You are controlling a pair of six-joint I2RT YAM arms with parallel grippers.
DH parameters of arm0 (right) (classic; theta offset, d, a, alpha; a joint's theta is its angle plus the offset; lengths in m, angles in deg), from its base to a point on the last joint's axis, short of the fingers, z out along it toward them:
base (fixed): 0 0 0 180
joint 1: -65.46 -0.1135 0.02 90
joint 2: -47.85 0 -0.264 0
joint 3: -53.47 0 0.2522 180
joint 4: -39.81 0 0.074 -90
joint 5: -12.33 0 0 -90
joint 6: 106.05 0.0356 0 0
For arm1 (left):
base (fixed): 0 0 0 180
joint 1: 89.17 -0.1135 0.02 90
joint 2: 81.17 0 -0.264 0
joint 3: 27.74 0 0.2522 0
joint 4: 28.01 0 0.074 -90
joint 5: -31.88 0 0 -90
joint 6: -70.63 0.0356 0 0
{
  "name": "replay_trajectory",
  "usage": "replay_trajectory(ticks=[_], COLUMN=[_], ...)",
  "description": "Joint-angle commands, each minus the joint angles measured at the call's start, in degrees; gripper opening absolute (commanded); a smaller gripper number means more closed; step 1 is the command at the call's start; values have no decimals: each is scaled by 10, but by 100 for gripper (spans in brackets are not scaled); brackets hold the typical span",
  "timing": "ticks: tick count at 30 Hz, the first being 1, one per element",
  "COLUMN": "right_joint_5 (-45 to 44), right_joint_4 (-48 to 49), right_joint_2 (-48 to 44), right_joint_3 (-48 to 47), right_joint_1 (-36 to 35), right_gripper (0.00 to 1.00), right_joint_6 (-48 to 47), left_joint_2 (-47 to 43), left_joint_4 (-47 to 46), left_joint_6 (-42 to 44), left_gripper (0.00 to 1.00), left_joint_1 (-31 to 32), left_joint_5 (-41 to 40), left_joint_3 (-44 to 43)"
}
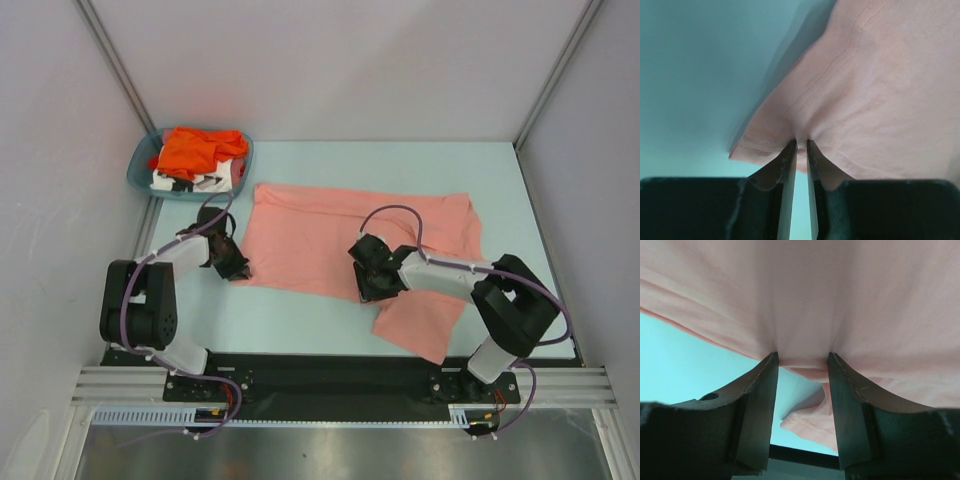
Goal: Fold and stack the t-shirts
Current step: Fold the tshirt
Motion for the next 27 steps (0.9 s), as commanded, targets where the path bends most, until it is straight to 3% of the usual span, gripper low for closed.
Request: replay_trajectory(ticks=[1, 7, 12, 15, 21, 27], right_joint_5=[51, 57, 47, 48, 111, 130], right_joint_4=[-59, -63, -77, -93, -136, -166], right_joint_2=[-15, -84, -133, -153, -188, -134], right_joint_3=[65, 119, 132, 113, 34, -101], right_joint_1=[-41, -77, -74, -46, 84, 298], right_gripper=[49, 50, 52, 54, 57, 61], right_joint_6=[58, 91, 89, 69, 17, -42], left_joint_2=[16, -71, -162, -203, -158, -128], left_joint_4=[129, 185, 244, 264, 298, 242], left_joint_6=[-14, -60, -111, -112, -37, 40], left_gripper=[22, 20, 18, 23, 38, 46], left_joint_1=[6, 24, 23, 23, 27, 32], left_joint_5=[-21, -8, -31, -49, -72, -27], left_joint_3=[86, 105, 151, 128, -15, -135])
